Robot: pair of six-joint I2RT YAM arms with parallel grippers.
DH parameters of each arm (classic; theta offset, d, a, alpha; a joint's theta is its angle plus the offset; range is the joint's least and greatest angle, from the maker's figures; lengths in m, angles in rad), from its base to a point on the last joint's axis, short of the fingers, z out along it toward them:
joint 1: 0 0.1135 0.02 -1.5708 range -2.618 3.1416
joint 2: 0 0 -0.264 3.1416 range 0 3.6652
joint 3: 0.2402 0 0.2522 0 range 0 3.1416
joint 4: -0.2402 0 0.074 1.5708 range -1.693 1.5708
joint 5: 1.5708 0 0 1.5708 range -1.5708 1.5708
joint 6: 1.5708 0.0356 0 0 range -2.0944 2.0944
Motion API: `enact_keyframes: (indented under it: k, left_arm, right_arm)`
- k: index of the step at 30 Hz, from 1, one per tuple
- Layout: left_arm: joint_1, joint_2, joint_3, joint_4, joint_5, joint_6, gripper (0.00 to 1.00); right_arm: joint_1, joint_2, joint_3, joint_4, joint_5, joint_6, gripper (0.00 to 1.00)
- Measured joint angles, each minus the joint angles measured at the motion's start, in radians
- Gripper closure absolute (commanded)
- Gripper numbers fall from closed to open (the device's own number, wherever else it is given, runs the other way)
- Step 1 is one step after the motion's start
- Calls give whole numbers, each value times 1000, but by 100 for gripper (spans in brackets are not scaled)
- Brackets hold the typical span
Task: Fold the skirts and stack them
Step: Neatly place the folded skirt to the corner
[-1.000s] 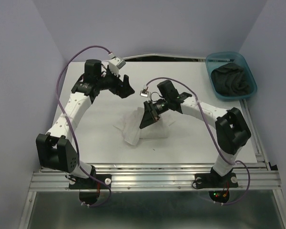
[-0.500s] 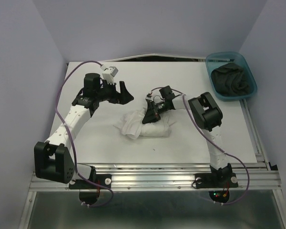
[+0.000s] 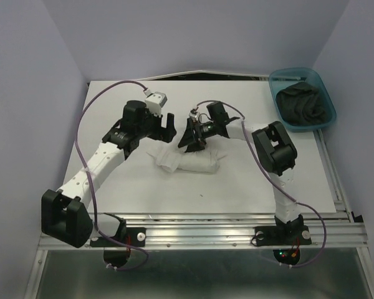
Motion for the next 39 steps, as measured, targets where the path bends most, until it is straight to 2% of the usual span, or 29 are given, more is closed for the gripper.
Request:
enact_keyframes:
  k: [5, 10, 16, 21, 26, 31, 33, 39]
  left_arm:
    - [-190, -30, 38, -42, -162, 102, 1]
    - [-269, -18, 39, -75, -265, 94, 1]
    - [-370, 154, 72, -89, -324, 14, 1]
    - [-411, 301, 93, -97, -333, -29, 6]
    - [-405, 451, 186, -133, -375, -62, 11]
    - [-345, 642, 333, -169, -408, -69, 10]
    - [-284, 701, 395, -188, -420, -64, 10]
    - [-56, 716, 444, -222, -462, -17, 9]
  right_arm:
    - [-18, -166, -2, -9, 98, -25, 0]
    - [-125, -411, -22, -39, 188, -102, 0]
    - [-347, -618, -100, -111, 288, -196, 0]
    - [-400, -684, -201, -214, 339, -250, 0]
    - [-396, -696, -243, -276, 380, -288, 0]
    - [-400, -698, -243, -311, 420, -324, 0]
    - [-402, -700, -243, -328, 438, -346, 0]
    - [-410, -700, -243, -385, 480, -386, 0]
